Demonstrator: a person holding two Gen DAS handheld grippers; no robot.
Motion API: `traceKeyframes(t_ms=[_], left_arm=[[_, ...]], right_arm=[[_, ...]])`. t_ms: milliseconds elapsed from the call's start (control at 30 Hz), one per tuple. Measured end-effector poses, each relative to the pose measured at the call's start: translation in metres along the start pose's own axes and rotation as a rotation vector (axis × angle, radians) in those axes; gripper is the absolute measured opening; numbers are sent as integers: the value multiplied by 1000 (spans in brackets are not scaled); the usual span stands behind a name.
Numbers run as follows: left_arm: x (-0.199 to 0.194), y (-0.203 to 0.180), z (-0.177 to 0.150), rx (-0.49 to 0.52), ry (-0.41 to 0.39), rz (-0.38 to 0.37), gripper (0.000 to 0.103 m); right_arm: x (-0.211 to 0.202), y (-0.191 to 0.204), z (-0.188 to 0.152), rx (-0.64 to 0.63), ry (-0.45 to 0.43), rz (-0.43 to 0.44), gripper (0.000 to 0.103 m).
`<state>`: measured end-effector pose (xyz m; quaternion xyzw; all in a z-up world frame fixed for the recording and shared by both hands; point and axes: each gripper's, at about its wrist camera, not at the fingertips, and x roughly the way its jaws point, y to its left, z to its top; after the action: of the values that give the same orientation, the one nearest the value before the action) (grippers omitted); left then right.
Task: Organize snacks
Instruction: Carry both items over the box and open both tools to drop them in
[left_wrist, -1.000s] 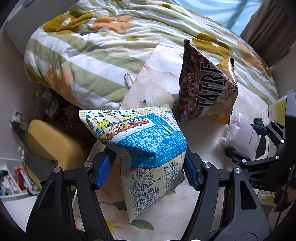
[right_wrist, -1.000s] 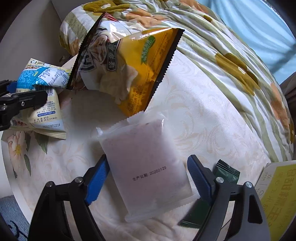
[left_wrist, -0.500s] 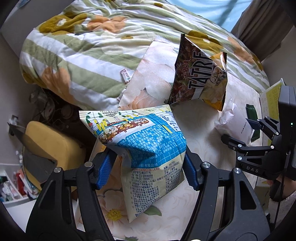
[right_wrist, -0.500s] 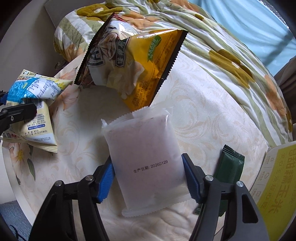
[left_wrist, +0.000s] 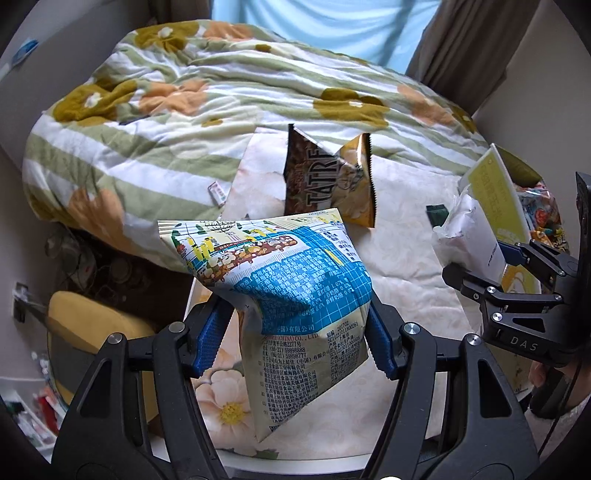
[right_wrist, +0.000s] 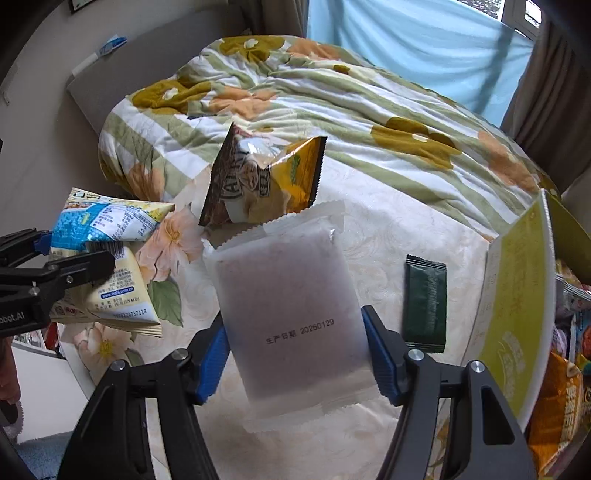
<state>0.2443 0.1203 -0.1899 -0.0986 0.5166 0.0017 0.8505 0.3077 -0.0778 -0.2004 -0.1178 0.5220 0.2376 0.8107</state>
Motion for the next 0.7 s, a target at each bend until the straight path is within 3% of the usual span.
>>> traceKeyframes(t_ms=[333, 567, 700], left_arm=[[-44, -80, 35, 165, -102, -155, 63], [-48, -177, 63, 258, -153, -238, 63], [-34, -239, 76, 282, -144, -277, 63]], right_arm=[[-104, -53, -16, 225, -153, -106, 63], [-151, -122, -39, 326, -203, -193, 63], [-164, -173, -53, 380, -214, -208, 63]])
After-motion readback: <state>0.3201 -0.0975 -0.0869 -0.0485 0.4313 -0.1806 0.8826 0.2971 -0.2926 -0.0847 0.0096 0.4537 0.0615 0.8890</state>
